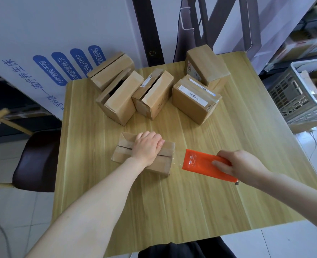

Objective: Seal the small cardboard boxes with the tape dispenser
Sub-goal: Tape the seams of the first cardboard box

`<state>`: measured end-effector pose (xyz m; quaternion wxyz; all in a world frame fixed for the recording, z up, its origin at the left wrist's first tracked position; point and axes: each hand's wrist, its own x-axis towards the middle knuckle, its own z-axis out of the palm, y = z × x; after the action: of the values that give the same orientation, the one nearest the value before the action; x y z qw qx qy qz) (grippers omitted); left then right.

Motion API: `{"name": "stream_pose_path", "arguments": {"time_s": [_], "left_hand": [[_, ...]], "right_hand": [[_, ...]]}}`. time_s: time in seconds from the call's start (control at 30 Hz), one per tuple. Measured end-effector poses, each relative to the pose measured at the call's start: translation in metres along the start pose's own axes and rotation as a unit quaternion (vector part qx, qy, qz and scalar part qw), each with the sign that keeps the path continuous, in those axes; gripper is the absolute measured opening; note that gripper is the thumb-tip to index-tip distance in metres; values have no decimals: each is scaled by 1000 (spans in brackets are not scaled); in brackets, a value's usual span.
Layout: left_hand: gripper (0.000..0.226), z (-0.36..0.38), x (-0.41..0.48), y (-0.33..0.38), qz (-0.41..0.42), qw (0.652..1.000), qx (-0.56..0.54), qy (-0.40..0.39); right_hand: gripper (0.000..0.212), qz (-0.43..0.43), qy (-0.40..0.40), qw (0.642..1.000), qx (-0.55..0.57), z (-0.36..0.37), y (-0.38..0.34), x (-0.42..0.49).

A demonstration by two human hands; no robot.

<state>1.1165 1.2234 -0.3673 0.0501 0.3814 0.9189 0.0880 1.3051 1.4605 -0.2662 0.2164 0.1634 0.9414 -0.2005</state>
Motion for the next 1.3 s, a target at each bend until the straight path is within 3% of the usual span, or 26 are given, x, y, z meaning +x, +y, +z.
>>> {"name": "stream_pose_path", "arguments": {"time_s": [0.53,0.7,1.3], "left_hand": [[45,-4,0,5,-17,1000,10,-13],[41,-5,0,7,-23,999,18,-15],[42,-5,-2,10,-24,999,27,-16]], "right_hand": [[45,26,-12,989,-142,11,-54,52],[43,64,11,991,-117,4,-69,65],[39,141,-17,987,-68,-17,-103,69]]}}
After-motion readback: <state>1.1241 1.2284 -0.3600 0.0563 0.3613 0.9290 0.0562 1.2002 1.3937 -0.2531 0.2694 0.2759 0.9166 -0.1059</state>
